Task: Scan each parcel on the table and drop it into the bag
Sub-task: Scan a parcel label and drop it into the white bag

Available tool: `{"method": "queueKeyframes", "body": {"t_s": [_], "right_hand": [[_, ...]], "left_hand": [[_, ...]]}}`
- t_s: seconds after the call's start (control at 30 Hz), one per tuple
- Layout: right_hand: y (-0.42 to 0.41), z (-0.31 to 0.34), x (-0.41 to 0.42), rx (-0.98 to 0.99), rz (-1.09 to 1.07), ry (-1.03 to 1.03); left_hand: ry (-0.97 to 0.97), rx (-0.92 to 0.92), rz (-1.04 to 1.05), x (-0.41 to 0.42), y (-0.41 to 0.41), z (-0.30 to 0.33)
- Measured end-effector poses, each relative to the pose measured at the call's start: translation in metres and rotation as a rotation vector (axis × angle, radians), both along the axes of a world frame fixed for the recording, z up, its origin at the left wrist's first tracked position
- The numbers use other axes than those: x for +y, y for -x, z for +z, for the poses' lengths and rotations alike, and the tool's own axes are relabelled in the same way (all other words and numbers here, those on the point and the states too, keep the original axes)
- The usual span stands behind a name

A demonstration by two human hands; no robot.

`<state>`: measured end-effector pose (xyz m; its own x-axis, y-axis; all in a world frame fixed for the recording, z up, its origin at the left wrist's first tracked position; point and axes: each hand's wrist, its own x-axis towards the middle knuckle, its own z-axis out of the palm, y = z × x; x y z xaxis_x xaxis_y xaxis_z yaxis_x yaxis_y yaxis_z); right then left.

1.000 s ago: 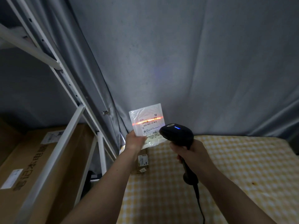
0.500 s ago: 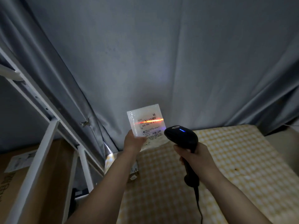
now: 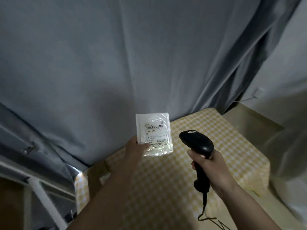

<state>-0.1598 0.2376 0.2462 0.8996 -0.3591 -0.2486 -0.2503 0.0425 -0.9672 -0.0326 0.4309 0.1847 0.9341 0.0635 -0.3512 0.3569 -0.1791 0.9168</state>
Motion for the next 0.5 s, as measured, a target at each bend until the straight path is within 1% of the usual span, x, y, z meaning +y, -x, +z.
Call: {"method": "queueKeyframes", "body": {"t_s": [0.1,0.2,0.33,0.5], "right_hand": [[0.019,0.001,-0.034,0.005,-0.033,-0.039],[0.043,0.008,-0.08,0.009,-0.102,-0.052],[0.077,0.018,-0.15,-0.002,-0.225,-0.052],[0.121,0.019,-0.245,-0.015,-0.357,-0.035]], "left_hand": [[-0.007,-0.009,-0.058,-0.037,0.008,0.002],[0.039,-0.006,-0.132,-0.093,0.018,0.006],[0.074,-0.018,-0.282,-0.187,0.034,0.011],[0.114,-0.007,-0.389,-0.312,0.064,0.011]]}}
